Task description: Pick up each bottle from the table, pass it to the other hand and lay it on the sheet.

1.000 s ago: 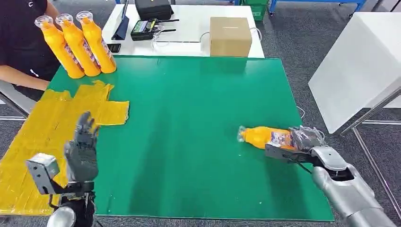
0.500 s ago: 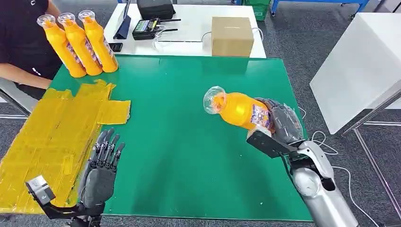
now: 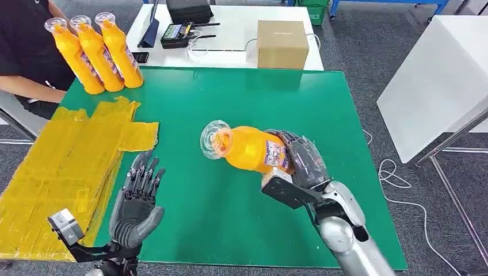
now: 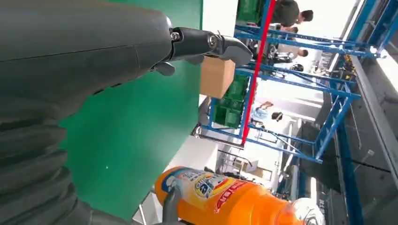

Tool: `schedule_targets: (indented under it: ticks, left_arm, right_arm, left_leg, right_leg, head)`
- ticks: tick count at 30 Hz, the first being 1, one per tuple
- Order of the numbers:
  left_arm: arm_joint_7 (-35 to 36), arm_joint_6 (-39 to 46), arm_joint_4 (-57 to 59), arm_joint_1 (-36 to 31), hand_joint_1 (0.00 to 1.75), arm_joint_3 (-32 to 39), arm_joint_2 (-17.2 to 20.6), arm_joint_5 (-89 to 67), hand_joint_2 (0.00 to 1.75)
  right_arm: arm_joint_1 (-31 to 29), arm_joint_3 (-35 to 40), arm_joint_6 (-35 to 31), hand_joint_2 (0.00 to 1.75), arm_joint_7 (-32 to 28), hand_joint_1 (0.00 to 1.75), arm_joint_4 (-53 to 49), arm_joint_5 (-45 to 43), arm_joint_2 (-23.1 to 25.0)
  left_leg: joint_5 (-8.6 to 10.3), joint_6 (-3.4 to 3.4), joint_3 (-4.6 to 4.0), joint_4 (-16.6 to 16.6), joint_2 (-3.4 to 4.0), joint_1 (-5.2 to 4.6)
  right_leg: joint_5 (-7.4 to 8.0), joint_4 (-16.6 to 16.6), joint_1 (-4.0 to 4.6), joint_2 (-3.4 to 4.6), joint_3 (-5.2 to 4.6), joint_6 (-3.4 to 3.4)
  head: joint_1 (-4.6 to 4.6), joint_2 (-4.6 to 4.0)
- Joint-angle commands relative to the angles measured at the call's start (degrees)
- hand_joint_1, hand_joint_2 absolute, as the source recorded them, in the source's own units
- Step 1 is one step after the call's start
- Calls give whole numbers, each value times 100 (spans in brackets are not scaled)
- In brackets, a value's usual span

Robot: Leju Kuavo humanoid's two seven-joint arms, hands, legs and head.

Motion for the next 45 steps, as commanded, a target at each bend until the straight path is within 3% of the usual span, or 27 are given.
schedule_targets:
  ticks: [1, 25, 35, 45]
  left_arm:
    - [-71, 127, -147, -375, 0, -243, -92, -246, 175]
    - [-179, 349, -79, -563, 0, -395, -161, -566, 175]
    - [-180, 350, -76, -558, 0, -397, -162, -568, 175]
    - [-390, 524, -101, -557, 0, -311, -183, -725, 175]
  right_arm:
    - [-848, 811, 185, 175, 333, 175, 165, 49, 294]
    - [-1271, 1880, 322, 175, 446, 175, 871, -121, 660]
    - [-1267, 1895, 323, 175, 445, 175, 875, -119, 666]
    - [-1482, 2787, 688, 175, 325, 175, 1008, -772, 563]
  left_leg:
    - [-5, -4, -3, 10, 6, 2]
    - [-5, -5, 19, 2, -5, 6]
    - [-4, -3, 18, 3, -11, 7]
    - [-6, -6, 27, -1, -13, 10]
  right_leg:
    - [3, 10, 2, 24, -10, -19]
    - [1, 2, 5, 20, 11, -24]
    - [1, 0, 7, 13, 13, -22]
    - [-2, -2, 11, 13, 21, -27]
  head:
    - [0, 0]
    - [0, 0]
    - [0, 0]
    - [0, 0]
